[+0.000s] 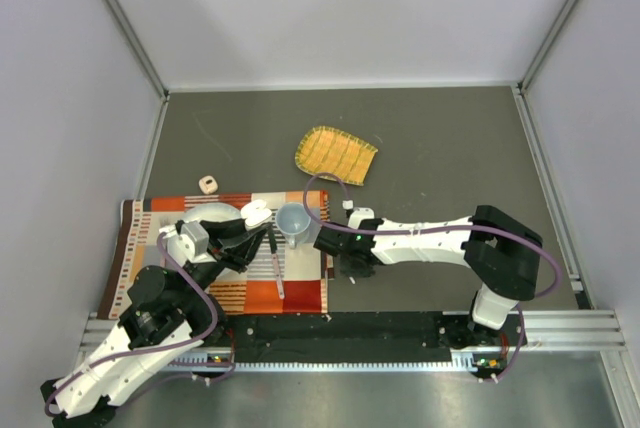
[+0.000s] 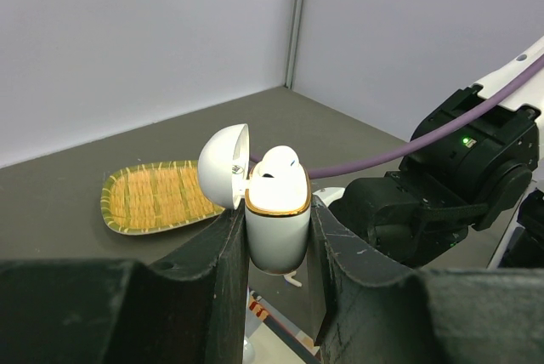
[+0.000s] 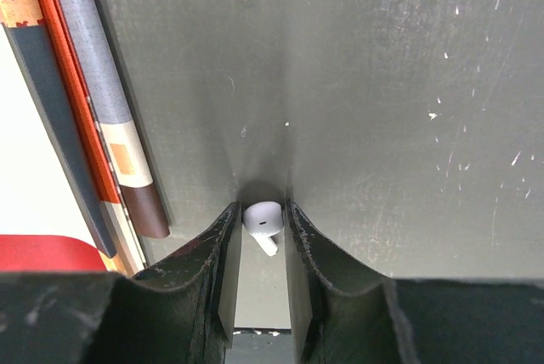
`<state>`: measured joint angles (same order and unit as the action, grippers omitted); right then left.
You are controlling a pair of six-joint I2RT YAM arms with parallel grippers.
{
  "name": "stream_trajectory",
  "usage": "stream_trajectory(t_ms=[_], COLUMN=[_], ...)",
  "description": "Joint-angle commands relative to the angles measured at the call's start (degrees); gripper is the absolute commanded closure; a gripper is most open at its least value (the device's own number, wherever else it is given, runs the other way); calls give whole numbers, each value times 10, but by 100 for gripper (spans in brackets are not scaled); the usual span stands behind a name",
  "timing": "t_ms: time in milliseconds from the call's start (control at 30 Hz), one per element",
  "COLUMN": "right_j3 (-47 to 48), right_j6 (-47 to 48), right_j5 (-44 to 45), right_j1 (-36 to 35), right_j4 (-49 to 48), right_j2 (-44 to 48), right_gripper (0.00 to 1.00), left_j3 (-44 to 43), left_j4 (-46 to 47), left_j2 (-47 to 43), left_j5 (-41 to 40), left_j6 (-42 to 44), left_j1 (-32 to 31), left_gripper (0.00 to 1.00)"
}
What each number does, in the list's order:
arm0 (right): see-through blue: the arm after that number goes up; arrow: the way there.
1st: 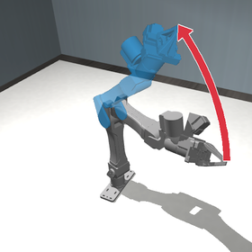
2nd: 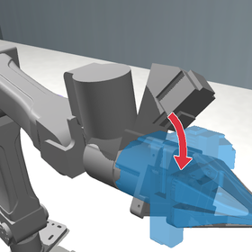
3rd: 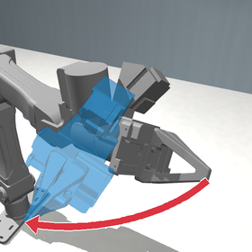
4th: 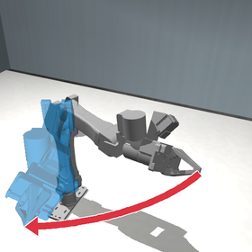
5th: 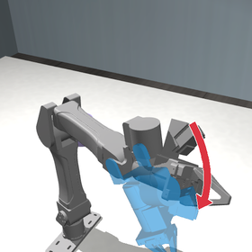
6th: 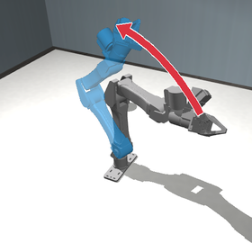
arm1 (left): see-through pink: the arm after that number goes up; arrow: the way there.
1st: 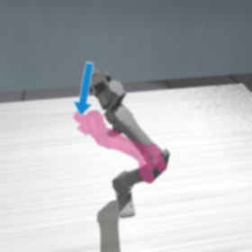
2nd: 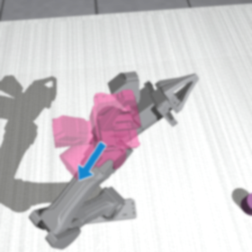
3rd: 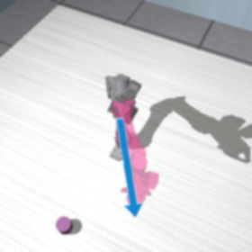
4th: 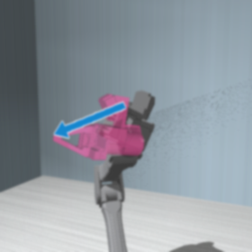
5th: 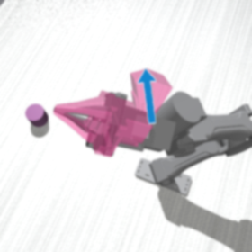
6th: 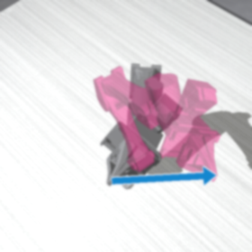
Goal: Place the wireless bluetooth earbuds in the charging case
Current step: Pick up the left earbud from the center of the board.
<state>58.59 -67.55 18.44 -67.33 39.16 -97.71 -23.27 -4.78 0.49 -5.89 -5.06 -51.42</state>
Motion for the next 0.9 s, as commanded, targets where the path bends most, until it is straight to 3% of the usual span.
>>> stream_trajectory(t_ms=[0,567,700,867], right_j3=[-4,-24,-46,-57], right_j6=[1,2,-6,-12], right_j5=[-3,42,89,113], right_j1=[4,8,8,8], right_j4=[-11,-10,-11,-13], right_j2=[-12,34,76,106], right_gripper=[75,82,100,100], left_j3=[-8,-8,-9,-8], left_j4=[28,28,28,32], left_j2=[-34,-33,-31,-29], left_j5=[-6,-3,-3,-1], left_j6=[-7,-14,-14,-15], left_j1=[1,1,1,1], left_gripper=[100,100,100,100])
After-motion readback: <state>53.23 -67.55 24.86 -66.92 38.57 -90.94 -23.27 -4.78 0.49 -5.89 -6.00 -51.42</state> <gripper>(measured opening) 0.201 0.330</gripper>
